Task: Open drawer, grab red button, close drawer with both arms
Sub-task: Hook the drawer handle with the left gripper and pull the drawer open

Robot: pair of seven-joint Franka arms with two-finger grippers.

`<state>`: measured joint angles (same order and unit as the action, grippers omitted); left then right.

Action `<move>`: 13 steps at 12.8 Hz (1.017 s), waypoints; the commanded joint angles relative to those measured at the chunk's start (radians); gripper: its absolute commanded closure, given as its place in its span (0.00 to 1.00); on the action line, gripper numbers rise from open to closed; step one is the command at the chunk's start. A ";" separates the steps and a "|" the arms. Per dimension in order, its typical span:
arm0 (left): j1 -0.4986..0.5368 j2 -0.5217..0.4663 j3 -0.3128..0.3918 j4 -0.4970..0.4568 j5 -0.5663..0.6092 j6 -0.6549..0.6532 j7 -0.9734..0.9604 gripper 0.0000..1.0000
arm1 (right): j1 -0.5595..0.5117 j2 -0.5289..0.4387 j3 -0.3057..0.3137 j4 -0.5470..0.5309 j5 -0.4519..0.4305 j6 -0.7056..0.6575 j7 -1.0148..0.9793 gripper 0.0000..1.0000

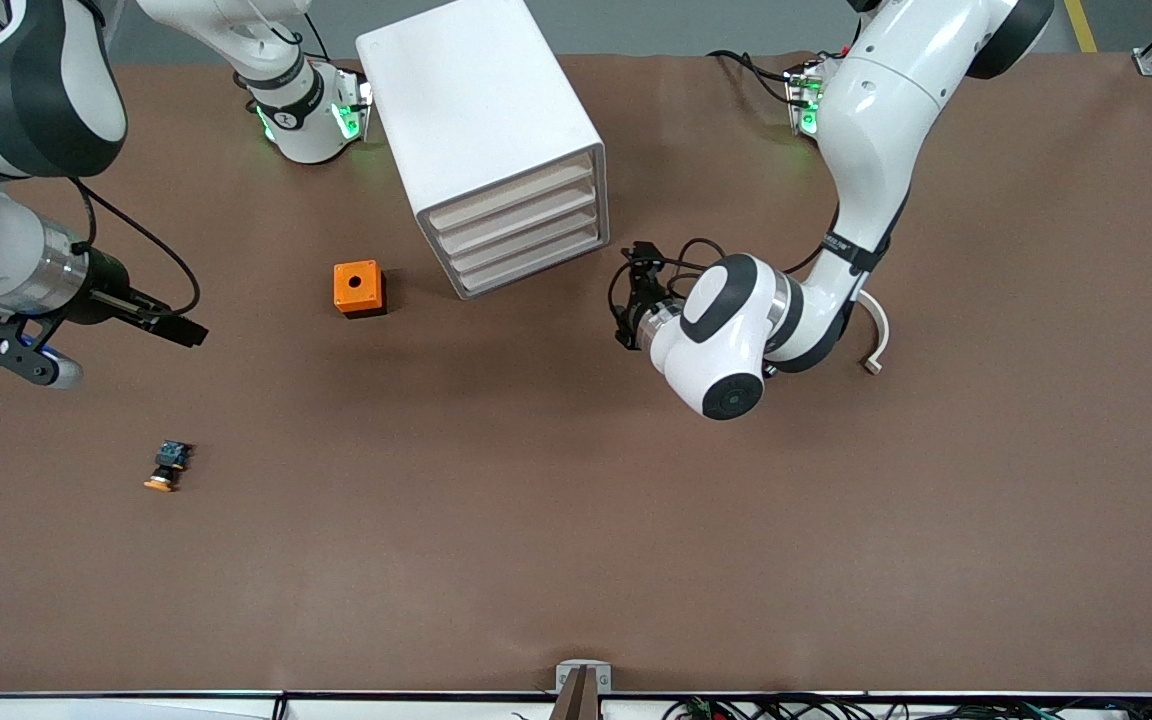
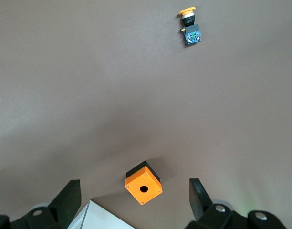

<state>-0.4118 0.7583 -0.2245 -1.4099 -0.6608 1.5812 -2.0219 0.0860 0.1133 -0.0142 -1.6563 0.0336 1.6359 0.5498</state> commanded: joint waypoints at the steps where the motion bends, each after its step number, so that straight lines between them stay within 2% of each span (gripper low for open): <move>1: -0.015 0.058 0.005 0.029 -0.129 0.012 -0.173 0.21 | -0.002 -0.007 -0.001 0.000 0.015 -0.004 0.018 0.00; 3: -0.044 0.067 0.005 0.028 -0.166 0.013 -0.276 0.26 | -0.002 -0.007 -0.001 0.000 0.015 -0.005 0.018 0.00; 6: -0.090 0.096 0.005 0.029 -0.236 0.013 -0.362 0.26 | -0.002 -0.007 -0.001 0.000 0.015 -0.005 0.016 0.00; 9: -0.131 0.099 0.005 0.028 -0.253 0.013 -0.405 0.26 | -0.002 -0.009 -0.001 0.000 0.015 -0.010 0.016 0.00; 13: -0.170 0.116 0.005 0.026 -0.255 0.013 -0.405 0.43 | -0.002 -0.009 -0.001 0.000 0.015 -0.011 0.018 0.00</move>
<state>-0.5690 0.8502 -0.2253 -1.4074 -0.8943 1.5971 -2.4113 0.0860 0.1132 -0.0150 -1.6564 0.0348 1.6336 0.5510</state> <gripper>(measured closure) 0.366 0.000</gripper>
